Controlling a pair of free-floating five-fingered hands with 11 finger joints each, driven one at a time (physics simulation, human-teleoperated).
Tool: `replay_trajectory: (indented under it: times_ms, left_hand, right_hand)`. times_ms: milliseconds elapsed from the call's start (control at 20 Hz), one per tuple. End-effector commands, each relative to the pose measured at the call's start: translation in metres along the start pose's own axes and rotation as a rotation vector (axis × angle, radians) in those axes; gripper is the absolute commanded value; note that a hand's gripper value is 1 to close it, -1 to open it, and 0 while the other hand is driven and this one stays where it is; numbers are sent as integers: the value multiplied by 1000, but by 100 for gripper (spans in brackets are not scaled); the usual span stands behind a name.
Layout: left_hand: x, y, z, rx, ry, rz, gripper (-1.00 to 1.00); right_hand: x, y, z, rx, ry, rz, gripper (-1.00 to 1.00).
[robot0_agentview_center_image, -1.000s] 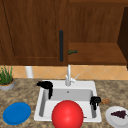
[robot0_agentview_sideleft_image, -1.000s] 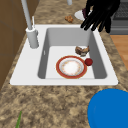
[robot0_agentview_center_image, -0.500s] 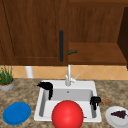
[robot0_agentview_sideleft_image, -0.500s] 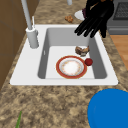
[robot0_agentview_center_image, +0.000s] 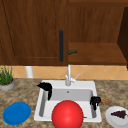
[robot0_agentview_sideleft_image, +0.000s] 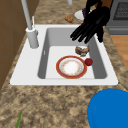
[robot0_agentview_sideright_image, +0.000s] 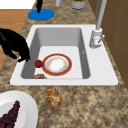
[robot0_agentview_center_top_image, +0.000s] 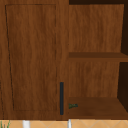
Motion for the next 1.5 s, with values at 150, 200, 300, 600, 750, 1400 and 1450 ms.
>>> replay_trajectory:
  times_ms: [150,200,300,600,750,1400,1450]
  left_hand:
    - [-3,-10,-2,-25,-148,-38,-100]
    - [-3,-12,-2,-24,-158,-39,-100]
    - [-5,-18,-2,-22,-180,-37,-100]
    - [-21,-38,26,-12,-159,-52,-100]
    - [-22,-50,49,-19,-130,-46,-100]
    - [-36,-99,63,-25,-283,-44,-100]
    - [-37,-102,63,-25,-293,-44,-100]
  right_hand:
    - [0,0,0,0,0,0,0]
    - [0,0,0,0,0,0,0]
    - [0,0,0,0,0,0,0]
    - [0,0,0,0,0,0,0]
    - [0,0,0,0,0,0,0]
    - [0,0,0,0,0,0,0]
    - [0,0,0,0,0,0,0]
